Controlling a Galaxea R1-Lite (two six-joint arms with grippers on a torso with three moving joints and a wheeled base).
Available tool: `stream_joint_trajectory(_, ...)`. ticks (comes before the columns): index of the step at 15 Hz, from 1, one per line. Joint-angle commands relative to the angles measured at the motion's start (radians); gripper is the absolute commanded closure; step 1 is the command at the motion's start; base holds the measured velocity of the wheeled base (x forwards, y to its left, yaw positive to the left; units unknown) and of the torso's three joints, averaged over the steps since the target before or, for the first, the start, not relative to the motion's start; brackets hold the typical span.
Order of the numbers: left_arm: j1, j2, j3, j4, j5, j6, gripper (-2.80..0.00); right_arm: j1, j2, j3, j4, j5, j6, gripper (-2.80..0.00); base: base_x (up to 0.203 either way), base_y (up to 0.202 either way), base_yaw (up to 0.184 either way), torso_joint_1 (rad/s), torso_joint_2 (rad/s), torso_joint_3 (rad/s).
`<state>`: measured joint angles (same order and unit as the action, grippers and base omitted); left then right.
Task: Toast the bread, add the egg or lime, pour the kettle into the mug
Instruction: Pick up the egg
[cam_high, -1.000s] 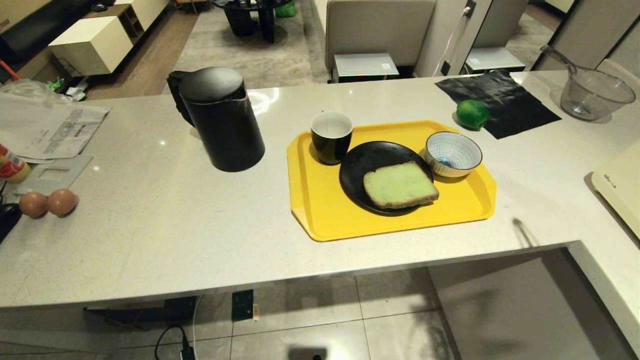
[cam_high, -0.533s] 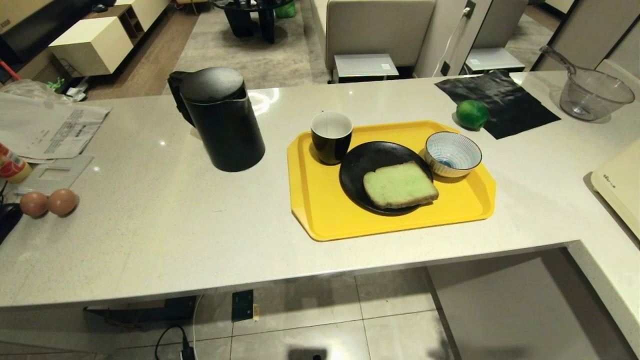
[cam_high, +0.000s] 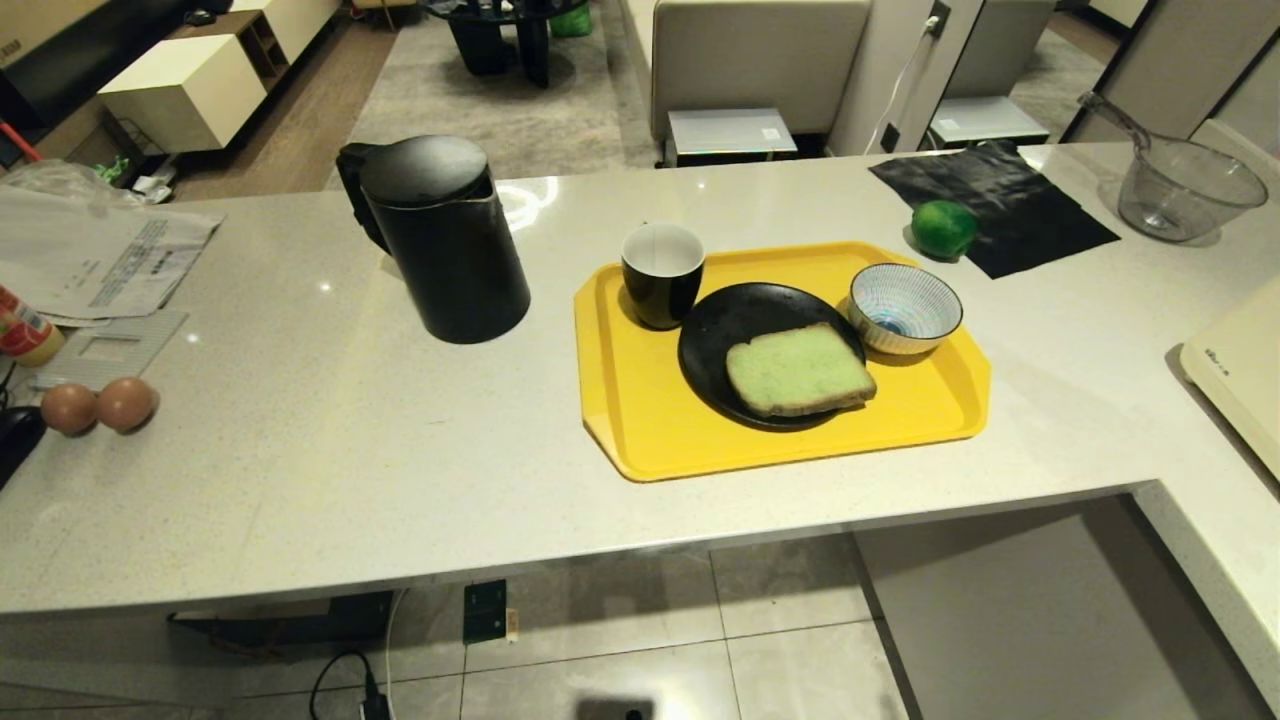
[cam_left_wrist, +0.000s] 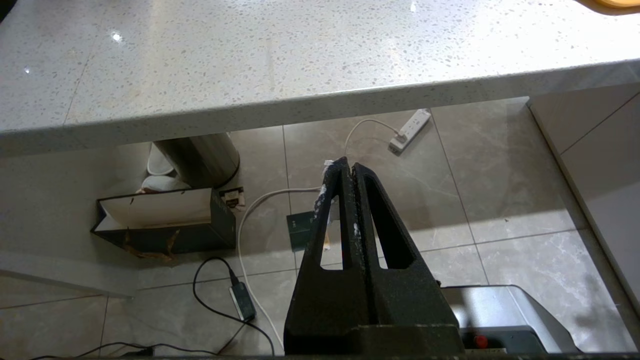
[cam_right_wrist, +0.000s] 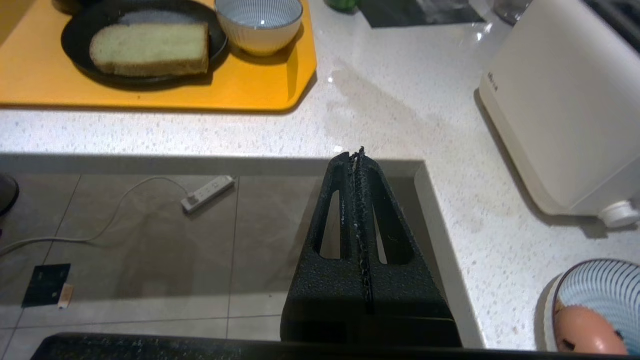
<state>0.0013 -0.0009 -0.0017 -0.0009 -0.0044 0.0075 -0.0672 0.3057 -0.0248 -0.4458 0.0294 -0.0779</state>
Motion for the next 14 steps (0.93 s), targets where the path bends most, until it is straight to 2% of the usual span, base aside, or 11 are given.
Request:
stream_joint_trajectory(1,0.0,0.001,0.0,-0.001,0.0,0.0,0.0,0.001,-0.02,0.052,0.017,0.0,0.001,0.0,0.0,0.0,0.0,0.0,0.0,0.0)
stream_joint_trajectory(3,0.0,0.001,0.0,-0.001,0.0,0.0,0.0,0.004,-0.021,0.052,0.055,0.001,0.002,0.0,0.0,0.0,0.0,0.0,0.0,0.0)
stream_joint_trajectory(5,0.0,0.001,0.0,0.0,0.0,0.0,0.0,0.043,-0.076,0.052,0.118,0.0,-0.004,0.0,0.0,0.0,0.0,0.0,0.0,0.0)
stream_joint_trajectory(8,0.0,0.001,0.0,0.0,0.0,0.0,0.0,0.069,-0.208,0.052,0.348,-0.007,-0.017,0.0,0.0,0.0,0.0,0.0,0.0,0.0)
stream_joint_trajectory(12,0.0,0.001,0.0,-0.001,0.0,0.0,0.0,0.07,-0.307,0.052,0.374,-0.011,-0.003,0.0,0.0,0.0,0.0,0.0,0.0,0.0)
stream_joint_trajectory(14,0.0,0.001,0.0,-0.001,0.0,0.0,0.0,0.07,-0.303,0.052,0.375,-0.014,0.039,0.0,0.0,0.0,0.0,0.0,0.0,0.0)
